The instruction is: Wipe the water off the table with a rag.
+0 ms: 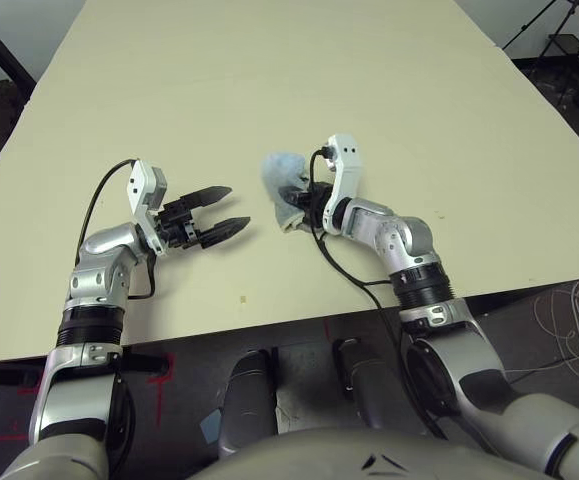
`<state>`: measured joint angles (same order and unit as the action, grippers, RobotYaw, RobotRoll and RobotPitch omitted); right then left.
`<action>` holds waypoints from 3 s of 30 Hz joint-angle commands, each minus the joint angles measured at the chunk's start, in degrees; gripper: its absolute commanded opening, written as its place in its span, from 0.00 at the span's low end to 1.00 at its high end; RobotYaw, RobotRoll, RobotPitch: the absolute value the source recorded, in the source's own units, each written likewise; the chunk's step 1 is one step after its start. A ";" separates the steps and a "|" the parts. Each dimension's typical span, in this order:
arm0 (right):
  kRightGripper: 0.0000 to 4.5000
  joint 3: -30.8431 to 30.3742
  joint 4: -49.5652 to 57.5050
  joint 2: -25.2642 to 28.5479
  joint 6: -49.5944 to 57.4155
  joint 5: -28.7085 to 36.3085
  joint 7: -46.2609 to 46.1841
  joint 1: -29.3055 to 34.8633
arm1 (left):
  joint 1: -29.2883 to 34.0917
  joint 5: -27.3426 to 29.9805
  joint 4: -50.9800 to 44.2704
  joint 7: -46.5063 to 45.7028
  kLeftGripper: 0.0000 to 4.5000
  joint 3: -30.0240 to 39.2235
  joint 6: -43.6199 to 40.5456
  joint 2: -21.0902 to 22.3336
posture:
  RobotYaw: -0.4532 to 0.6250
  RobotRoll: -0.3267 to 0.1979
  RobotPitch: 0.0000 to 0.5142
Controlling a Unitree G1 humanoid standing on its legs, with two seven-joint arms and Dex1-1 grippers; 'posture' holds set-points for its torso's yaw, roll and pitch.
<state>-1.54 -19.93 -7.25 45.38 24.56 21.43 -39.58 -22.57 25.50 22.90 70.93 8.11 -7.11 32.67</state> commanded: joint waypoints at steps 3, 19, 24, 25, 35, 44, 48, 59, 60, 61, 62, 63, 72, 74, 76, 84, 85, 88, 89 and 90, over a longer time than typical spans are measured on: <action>0.03 -0.75 -1.03 -1.25 0.18 -0.26 0.19 0.27 | -0.12 -0.15 -0.41 0.07 1.00 0.03 -0.03 0.54 | 0.29 0.62 0.36; 0.03 9.17 0.08 15.54 -1.85 -0.44 -0.89 -1.68 | -2.34 -0.77 2.12 0.45 1.00 -0.92 1.21 -0.67 | 0.27 0.62 0.35; 0.03 10.26 0.89 18.84 -1.31 -0.05 0.00 -1.78 | -2.83 -0.88 2.67 0.49 1.00 -0.98 1.55 -0.85 | 0.26 0.62 0.35; 0.03 10.56 1.46 19.26 -0.80 0.38 0.16 -1.75 | -2.88 -0.88 2.73 0.53 1.00 -0.98 1.59 -0.85 | 0.26 0.62 0.35; 0.03 14.78 16.08 23.22 14.64 11.61 3.36 -2.13 | -3.22 -1.10 3.44 0.57 1.00 -1.30 2.00 -1.37 | 0.24 0.62 0.36; 0.03 17.18 10.96 37.15 14.08 10.92 7.50 -7.10 | -3.98 -1.51 4.94 0.69 1.00 -1.62 2.53 -2.11 | 0.22 0.62 0.35; 0.03 15.02 3.55 42.83 8.58 6.67 10.95 -7.29 | -4.81 -1.75 6.09 0.64 1.00 -1.63 3.28 -2.59 | 0.22 0.62 0.34; 0.03 9.46 -14.63 47.35 -5.76 -4.96 17.56 -6.24 | -6.66 -1.59 8.15 1.21 1.00 -0.80 4.33 -1.28 | 0.23 0.62 0.34; 0.03 9.33 -16.18 47.18 -6.66 -5.54 17.82 -6.45 | -6.65 -1.60 8.11 1.28 1.00 -0.79 4.31 -1.14 | 0.23 0.62 0.34; 0.03 9.14 -17.46 46.91 -7.57 -6.06 18.16 -6.66 | -6.63 -1.62 8.08 1.35 1.00 -0.78 4.30 -1.03 | 0.24 0.62 0.34; 0.03 9.04 -18.41 46.63 -8.08 -6.34 18.51 -6.91 | -6.62 -1.65 8.07 1.41 1.00 -0.77 4.30 -0.96 | 0.24 0.62 0.35; 0.03 8.84 -19.15 46.31 -8.53 -6.70 18.80 -7.17 | -6.59 -1.66 7.99 1.46 1.00 -0.75 4.24 -0.88 | 0.24 0.62 0.35; 0.11 5.44 -25.68 44.65 -20.75 -14.89 15.97 -8.71 | -6.05 -1.48 6.93 1.46 1.00 -0.78 3.79 -0.39 | 0.24 0.62 0.34; 0.25 6.04 -27.04 44.15 -23.06 -15.79 14.68 -9.21 | -5.87 -1.42 6.66 1.44 1.00 -0.75 3.69 -0.31 | 0.24 0.62 0.34; 0.41 6.60 -28.02 43.90 -24.62 -16.42 13.51 -9.69 | -5.78 -1.41 6.52 1.32 1.00 -0.70 3.68 -0.29 | 0.25 0.62 0.33; 1.00 9.90 -25.98 46.57 -26.70 -16.49 8.91 -10.20 | -5.89 -1.22 6.34 0.47 1.00 0.04 4.03 -0.40 | 0.25 0.62 0.33; 1.00 10.40 -25.16 46.97 -26.72 -16.31 8.75 -9.93 | -5.98 -1.12 6.33 0.16 1.00 0.29 4.03 -0.51 | 0.25 0.62 0.33; 1.00 12.07 -22.88 47.94 -26.79 -15.85 7.95 -9.05 | -6.24 -0.72 6.34 -1.14 1.00 1.14 4.00 -0.89 | 0.25 0.62 0.33; 1.00 13.23 -21.97 47.87 -27.81 -15.03 7.74 -8.61 | -6.33 -0.67 6.44 -2.02 1.00 1.65 4.59 -1.13 | 0.25 0.62 0.33; 1.00 14.50 -20.83 47.56 -28.85 -14.02 7.90 -8.05 | -6.47 -0.63 6.54 -3.16 1.00 2.29 5.29 -1.43 | 0.25 0.62 0.33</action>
<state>10.85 -42.42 40.09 17.86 9.00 29.52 -48.86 -28.90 24.73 29.92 69.21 9.30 -2.94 31.65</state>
